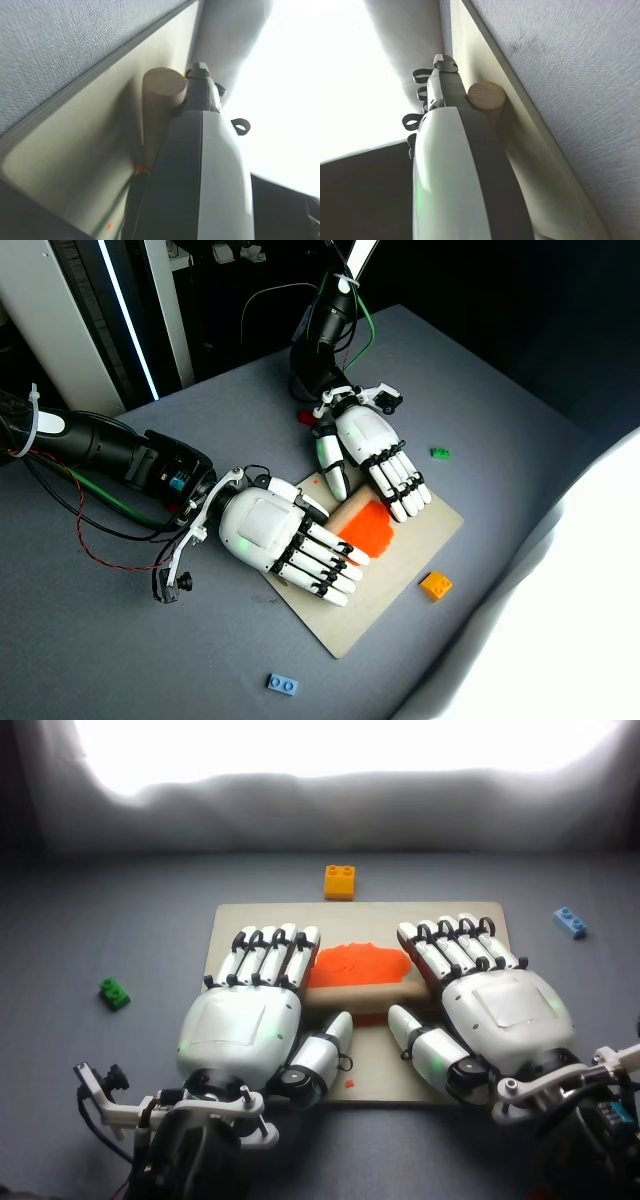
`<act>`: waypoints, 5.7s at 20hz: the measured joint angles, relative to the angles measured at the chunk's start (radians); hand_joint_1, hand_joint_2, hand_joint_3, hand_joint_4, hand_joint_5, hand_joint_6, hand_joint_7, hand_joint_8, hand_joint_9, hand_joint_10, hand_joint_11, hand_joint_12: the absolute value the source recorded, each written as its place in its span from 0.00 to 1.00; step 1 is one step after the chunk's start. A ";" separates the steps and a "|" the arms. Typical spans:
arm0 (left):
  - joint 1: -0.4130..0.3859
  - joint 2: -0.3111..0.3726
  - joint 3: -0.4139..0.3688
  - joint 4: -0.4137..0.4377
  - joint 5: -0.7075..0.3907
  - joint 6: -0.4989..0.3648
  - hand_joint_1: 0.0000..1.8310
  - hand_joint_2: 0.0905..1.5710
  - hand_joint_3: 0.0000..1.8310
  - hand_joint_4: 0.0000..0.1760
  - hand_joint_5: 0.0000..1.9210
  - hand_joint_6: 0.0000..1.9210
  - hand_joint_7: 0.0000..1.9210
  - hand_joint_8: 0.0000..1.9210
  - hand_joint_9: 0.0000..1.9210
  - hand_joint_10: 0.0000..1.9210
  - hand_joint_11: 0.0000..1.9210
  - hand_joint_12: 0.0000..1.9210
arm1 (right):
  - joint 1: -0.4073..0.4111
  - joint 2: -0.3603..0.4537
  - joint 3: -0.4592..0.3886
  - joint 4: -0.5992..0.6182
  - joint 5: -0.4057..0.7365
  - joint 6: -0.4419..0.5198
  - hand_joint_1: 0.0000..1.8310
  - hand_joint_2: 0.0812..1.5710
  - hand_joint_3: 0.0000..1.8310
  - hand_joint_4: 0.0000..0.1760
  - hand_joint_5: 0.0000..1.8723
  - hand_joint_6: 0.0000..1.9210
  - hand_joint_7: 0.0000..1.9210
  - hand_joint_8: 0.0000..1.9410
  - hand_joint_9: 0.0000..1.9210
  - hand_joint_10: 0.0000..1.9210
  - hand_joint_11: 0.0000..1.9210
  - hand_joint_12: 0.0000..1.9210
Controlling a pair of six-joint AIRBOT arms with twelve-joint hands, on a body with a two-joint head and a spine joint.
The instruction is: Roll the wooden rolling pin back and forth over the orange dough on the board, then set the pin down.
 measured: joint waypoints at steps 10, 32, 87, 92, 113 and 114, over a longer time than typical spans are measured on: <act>-0.015 -0.019 0.046 0.005 0.017 -0.019 0.00 0.96 0.01 0.00 0.00 0.00 0.00 0.00 0.00 0.00 0.00 0.00 | 0.014 -0.005 0.019 0.008 -0.016 0.010 0.00 1.00 0.05 0.00 0.02 0.00 0.02 0.00 0.00 0.00 0.00 0.00; -0.039 -0.043 0.122 0.022 0.055 -0.048 0.00 0.96 0.00 0.00 0.00 0.00 0.00 0.00 0.00 0.00 0.00 0.00 | 0.033 -0.020 0.078 0.018 -0.048 0.030 0.00 1.00 0.05 0.00 0.01 0.00 0.02 0.00 0.01 0.00 0.00 0.00; -0.116 -0.093 0.294 0.024 0.212 -0.088 0.00 0.96 0.00 0.00 0.00 0.00 0.00 0.00 0.00 0.00 0.00 0.00 | 0.094 -0.072 0.228 0.076 -0.128 0.076 0.00 1.00 0.03 0.00 0.00 0.00 0.01 0.00 0.00 0.00 0.00 0.00; -0.124 -0.093 0.299 0.022 0.230 -0.089 0.00 0.97 0.00 0.00 0.00 0.00 0.00 0.00 0.00 0.00 0.00 0.00 | 0.095 -0.076 0.232 0.077 -0.127 0.077 0.00 1.00 0.03 0.00 0.00 0.00 0.01 0.00 0.00 0.00 0.00 0.00; -0.125 -0.088 0.293 0.023 0.235 -0.097 0.00 0.97 0.00 0.00 0.07 0.01 0.08 0.00 0.03 0.01 0.00 0.00 | 0.096 -0.077 0.240 0.071 -0.129 0.080 0.00 1.00 0.03 0.00 0.11 0.00 0.13 0.00 0.10 0.00 0.00 0.13; -0.125 -0.088 0.292 0.023 0.235 -0.096 0.00 0.97 0.00 0.00 0.07 0.01 0.08 0.00 0.04 0.01 0.00 0.00 | 0.096 -0.077 0.240 0.071 -0.129 0.080 0.00 1.00 0.04 0.00 0.11 0.00 0.13 0.00 0.10 0.00 0.00 0.12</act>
